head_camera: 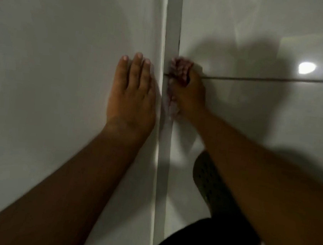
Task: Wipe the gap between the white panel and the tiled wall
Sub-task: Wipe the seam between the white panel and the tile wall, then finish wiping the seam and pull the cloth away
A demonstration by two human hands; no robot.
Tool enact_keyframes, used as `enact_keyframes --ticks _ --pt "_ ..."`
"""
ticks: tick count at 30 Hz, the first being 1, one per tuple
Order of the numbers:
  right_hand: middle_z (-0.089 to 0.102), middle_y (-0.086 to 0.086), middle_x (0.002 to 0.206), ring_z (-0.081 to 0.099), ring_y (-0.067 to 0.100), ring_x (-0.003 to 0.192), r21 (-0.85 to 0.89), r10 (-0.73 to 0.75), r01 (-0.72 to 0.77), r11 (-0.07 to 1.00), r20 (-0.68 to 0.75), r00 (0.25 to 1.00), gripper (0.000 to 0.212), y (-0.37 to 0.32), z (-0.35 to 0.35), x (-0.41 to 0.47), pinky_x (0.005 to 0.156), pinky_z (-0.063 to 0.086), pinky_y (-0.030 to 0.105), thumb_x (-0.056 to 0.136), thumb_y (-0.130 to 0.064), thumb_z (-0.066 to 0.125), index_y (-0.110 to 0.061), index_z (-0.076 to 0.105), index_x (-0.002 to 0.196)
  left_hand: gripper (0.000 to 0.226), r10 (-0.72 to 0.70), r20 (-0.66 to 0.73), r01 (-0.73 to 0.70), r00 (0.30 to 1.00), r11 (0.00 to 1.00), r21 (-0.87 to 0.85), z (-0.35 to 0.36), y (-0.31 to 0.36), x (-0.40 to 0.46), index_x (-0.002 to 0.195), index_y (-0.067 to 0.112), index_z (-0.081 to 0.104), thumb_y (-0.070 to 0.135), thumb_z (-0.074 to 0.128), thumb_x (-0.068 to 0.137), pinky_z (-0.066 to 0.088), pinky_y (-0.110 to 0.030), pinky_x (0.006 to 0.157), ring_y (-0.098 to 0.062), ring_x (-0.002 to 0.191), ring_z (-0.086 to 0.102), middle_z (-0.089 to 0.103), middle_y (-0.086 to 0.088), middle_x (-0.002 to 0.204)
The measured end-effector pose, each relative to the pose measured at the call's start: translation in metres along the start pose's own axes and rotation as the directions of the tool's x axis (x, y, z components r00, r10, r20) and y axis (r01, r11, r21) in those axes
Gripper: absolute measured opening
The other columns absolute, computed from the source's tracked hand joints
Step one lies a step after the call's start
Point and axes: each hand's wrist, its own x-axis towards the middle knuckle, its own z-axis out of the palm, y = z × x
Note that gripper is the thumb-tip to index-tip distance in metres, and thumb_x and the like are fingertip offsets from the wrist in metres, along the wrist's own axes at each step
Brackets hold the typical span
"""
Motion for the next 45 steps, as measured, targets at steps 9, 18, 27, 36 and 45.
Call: enact_keyframes --ticks 9,18,27,36,45 --pt "0.071 -0.005 0.094 0.069 0.005 0.081 0.097 -0.010 0.015 0.995 -0.049 0.999 0.017 -0.103 -0.105 -0.105 0.072 0.058 0.023 0.096 -0.027 0.052 -0.022 0.065 0.106 0.052 -0.069 0.345 0.255 0.936 -0.544 -0.799 -0.065 -0.014 -0.038 0.147 0.020 0.041 0.037 0.043 0.098 0.029 -0.032 0.118 -0.017 0.134 0.047 0.051 0.001 0.146" --pt "0.071 -0.008 0.105 0.070 0.002 0.077 -0.024 0.173 -0.171 0.985 0.148 0.974 0.043 -0.278 -0.173 -0.264 0.056 0.052 0.015 0.096 -0.050 0.037 -0.026 0.067 0.116 0.043 0.302 0.096 0.315 0.948 -0.934 -0.169 -0.188 -0.044 -0.101 0.116 0.018 0.072 0.047 0.060 0.086 0.058 -0.046 0.083 -0.027 0.106 0.072 0.076 -0.008 0.114" --pt "0.076 -0.002 0.092 0.073 0.010 0.080 -0.312 -0.028 0.005 0.950 -0.071 0.997 0.016 -0.385 -0.202 -0.305 0.079 0.061 0.035 0.091 -0.031 0.061 -0.021 0.069 0.102 0.045 0.440 -0.067 0.408 0.896 -0.872 -0.270 -0.299 -0.143 -0.112 0.112 0.012 0.072 0.043 0.056 0.084 0.058 -0.047 0.087 -0.028 0.091 0.073 0.076 -0.011 0.097" --pt "0.075 -0.002 0.091 0.074 0.014 0.080 -0.075 -0.030 0.010 0.997 -0.271 0.962 0.013 -0.412 -0.224 -0.234 0.065 0.061 0.027 0.093 -0.030 0.057 -0.026 0.064 0.104 0.018 0.404 0.047 0.354 0.914 -0.733 -0.581 -0.341 -0.164 -0.034 0.095 0.031 0.071 0.028 0.055 0.087 0.061 -0.042 0.071 -0.019 0.082 0.078 0.081 0.002 0.088" --pt "0.071 0.007 0.095 0.070 0.022 0.085 -0.149 -0.050 0.018 0.989 -0.212 0.976 0.028 -0.493 -0.258 -0.114 0.077 0.060 0.039 0.093 -0.013 0.058 -0.013 0.059 0.120 0.032 0.258 0.119 0.274 0.959 -0.733 -0.622 -0.412 -0.195 0.065 0.112 0.030 0.068 0.016 0.059 0.085 0.063 -0.046 0.072 -0.025 0.091 0.076 0.079 0.001 0.098"
